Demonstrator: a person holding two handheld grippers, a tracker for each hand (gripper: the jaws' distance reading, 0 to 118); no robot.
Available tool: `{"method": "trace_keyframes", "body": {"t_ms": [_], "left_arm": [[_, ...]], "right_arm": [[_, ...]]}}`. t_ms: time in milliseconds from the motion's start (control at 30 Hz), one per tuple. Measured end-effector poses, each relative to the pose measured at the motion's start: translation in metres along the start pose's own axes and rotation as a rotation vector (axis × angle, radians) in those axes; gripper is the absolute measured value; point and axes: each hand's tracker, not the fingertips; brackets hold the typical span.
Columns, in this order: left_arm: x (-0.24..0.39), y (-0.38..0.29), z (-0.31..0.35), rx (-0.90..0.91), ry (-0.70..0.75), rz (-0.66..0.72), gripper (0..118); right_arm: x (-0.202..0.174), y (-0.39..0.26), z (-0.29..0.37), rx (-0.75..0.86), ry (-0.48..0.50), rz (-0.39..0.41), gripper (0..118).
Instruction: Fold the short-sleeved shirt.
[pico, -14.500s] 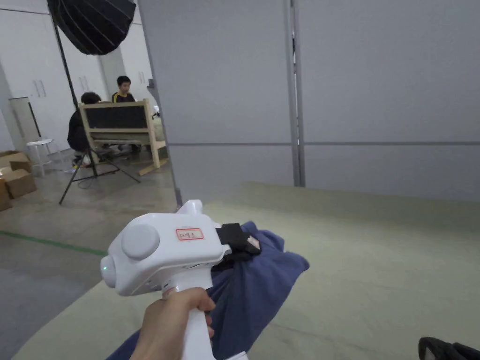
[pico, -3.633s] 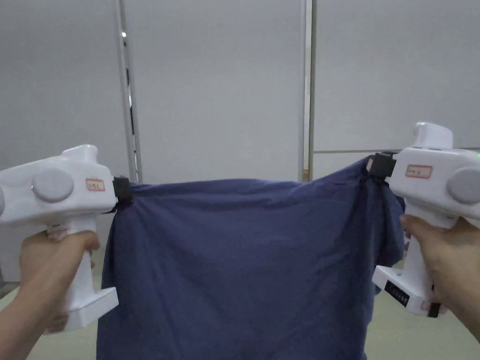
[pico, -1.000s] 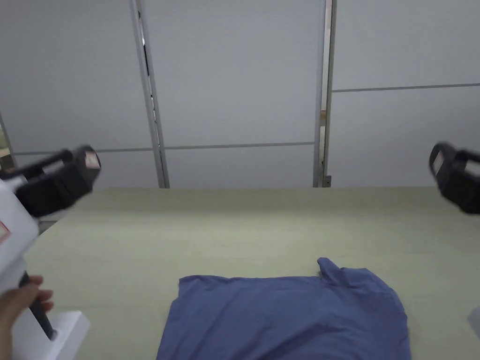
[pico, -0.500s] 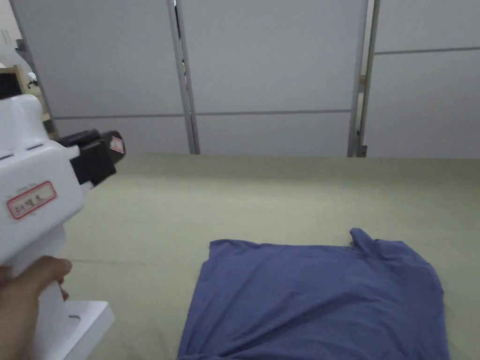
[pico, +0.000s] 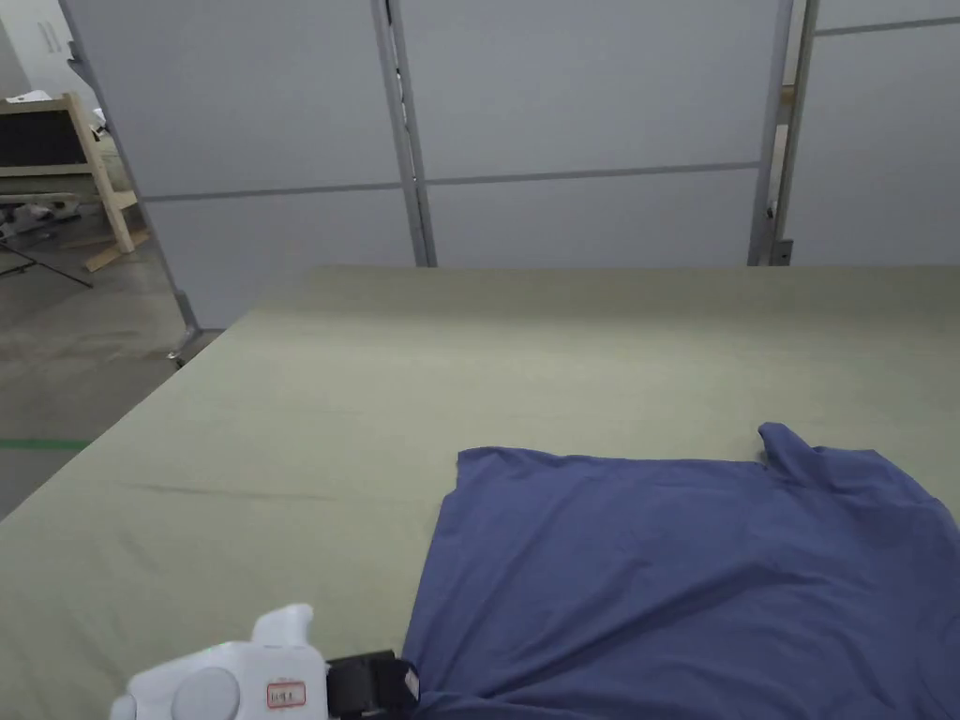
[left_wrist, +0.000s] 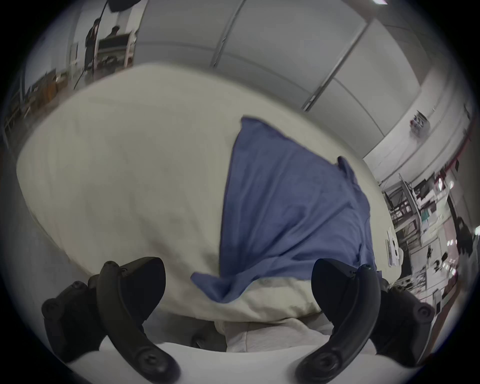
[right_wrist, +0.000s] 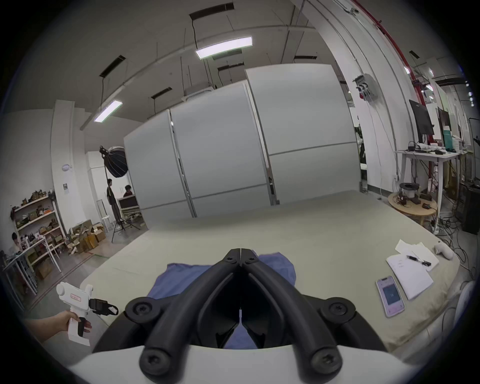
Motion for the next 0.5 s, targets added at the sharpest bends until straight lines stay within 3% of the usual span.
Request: {"method": "trace_keyframes", "body": {"t_ms": [100, 167, 233, 267, 300, 400, 500], "left_arm": [[-0.005, -0.002, -0.022, -0.058, 0.01, 0.021, 118], [0.0, -0.001, -0.027, -0.056, 0.049, -0.062, 106], [0.013, -0.004, -0.031, -0.051, 0.145, -0.169, 61], [0.013, -0.003, -0.033, -0.053, 0.143, -0.189, 26], [0.014, -0.002, -0.033, -0.053, 0.102, -0.153, 6], [0.022, -0.001, -0.025, 0.006, 0.084, -0.119, 6], [0.028, 0.001, -0.011, 0.019, 0.051, -0.116, 6]], "right_arm": [[0.002, -0.007, -0.004, -0.047, -0.009, -0.012, 2], [-0.001, -0.012, -0.002, -0.065, -0.03, 0.003, 2], [0.001, -0.018, -0.005, -0.095, -0.047, 0.015, 2], [0.001, -0.02, -0.003, -0.105, -0.056, 0.016, 2], [0.002, -0.024, -0.004, -0.116, -0.064, 0.019, 2], [0.008, -0.037, -0.005, -0.168, -0.093, 0.038, 2], [0.023, -0.057, -0.012, -0.261, -0.112, -0.013, 2]]}}
